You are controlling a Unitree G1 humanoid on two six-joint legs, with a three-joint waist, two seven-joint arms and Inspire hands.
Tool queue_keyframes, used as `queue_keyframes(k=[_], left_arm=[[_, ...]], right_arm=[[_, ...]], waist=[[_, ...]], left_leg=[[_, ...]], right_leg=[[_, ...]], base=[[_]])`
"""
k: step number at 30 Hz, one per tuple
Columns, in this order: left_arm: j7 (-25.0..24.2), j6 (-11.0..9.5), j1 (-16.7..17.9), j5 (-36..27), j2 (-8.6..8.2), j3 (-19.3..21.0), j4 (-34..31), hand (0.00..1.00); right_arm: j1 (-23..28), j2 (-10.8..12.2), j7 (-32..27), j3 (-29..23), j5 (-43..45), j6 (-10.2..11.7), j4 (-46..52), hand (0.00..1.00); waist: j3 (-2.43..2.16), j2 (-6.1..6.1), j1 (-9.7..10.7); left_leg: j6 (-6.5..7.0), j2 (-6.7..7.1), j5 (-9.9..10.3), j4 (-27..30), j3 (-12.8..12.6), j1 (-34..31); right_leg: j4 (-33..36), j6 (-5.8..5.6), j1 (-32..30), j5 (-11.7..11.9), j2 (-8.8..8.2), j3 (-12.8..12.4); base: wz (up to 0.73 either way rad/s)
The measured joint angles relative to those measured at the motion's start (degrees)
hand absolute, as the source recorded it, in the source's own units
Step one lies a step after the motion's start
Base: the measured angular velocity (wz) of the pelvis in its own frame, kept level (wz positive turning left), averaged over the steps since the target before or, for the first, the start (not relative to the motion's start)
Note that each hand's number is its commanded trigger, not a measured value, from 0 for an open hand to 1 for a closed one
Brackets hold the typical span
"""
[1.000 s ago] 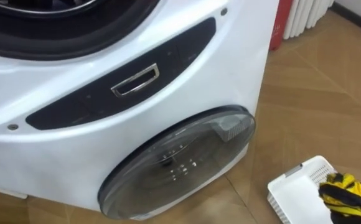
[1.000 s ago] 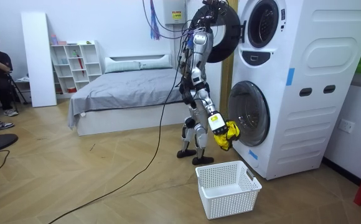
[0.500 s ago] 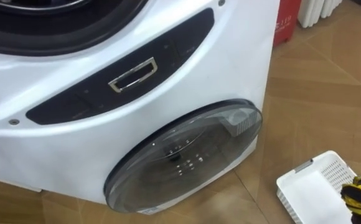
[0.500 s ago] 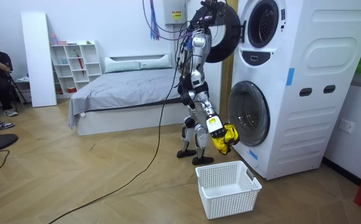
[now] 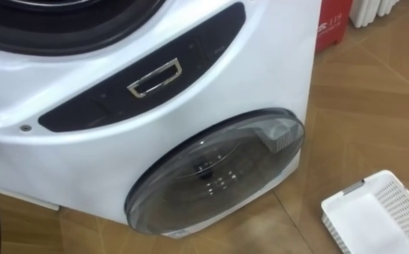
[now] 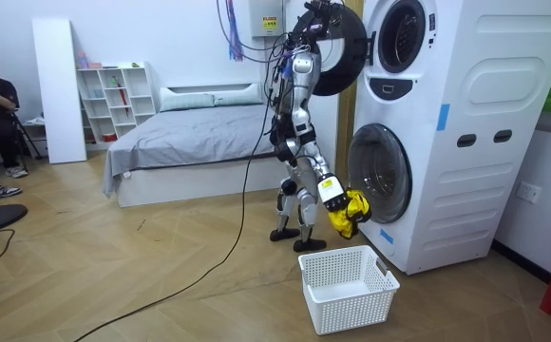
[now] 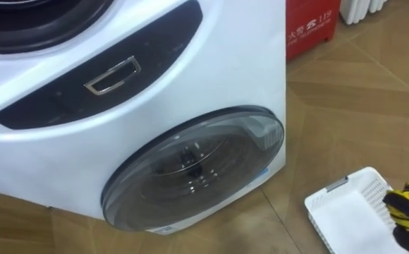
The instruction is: Pick clothes from washing machine
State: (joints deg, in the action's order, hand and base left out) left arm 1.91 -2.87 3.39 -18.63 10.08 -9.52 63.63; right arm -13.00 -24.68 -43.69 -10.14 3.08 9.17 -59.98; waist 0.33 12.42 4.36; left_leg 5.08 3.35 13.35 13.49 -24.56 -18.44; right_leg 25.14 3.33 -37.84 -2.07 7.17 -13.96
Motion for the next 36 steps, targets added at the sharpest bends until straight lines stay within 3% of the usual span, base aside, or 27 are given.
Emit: queue_keyframes(k=[13,21,33,36], left_arm=[[-0.5,0.0,0.2,0.0,0.11,-1.5,0.4,0.00],[-1.3,0.1,0.4,0.0,0.12,-1.5,0.4,0.00],[-1.4,0.2,0.7,-2.0,0.16,-1.4,0.4,0.00],[-1.5,0.2,0.8,-2.0,0.19,-1.4,0.4,0.00]], right_arm=[[-2.7,-0.9,-1.2,2.3,0.0,0.2,0.4,0.00],[-2.6,-1.0,-2.0,2.1,0.5,0.2,0.3,0.00],[-1.5,-1.5,-3.3,2.0,2.0,0.2,0.2,0.00],[-1.5,-2.0,-3.3,2.0,2.2,0.2,0.2,0.00]], waist=[[0.27,-0.54,0.0],[-0.05,-0.80,0.2],[-0.13,-0.72,0.2],[-0.21,-0.59,0.2]], left_leg=[[0.22,0.40,-0.5,0.4,0.6,-1.2],[0.25,0.38,-0.5,0.8,1.0,-1.3],[0.30,0.38,-0.5,0.5,1.1,-1.2],[0.23,0.22,-0.5,-0.1,1.2,-1.2]], right_leg=[[0.7,0.13,-1.3,-0.8,-0.66,0.5],[0.5,0.06,-1.1,-0.7,-0.79,0.7],[0.3,-0.32,-0.9,-0.2,-0.86,0.9],[-0.5,0.07,-0.8,0.3,-0.94,1.6]], base=[[0.04],[0.01],[0.00],[0.00]])
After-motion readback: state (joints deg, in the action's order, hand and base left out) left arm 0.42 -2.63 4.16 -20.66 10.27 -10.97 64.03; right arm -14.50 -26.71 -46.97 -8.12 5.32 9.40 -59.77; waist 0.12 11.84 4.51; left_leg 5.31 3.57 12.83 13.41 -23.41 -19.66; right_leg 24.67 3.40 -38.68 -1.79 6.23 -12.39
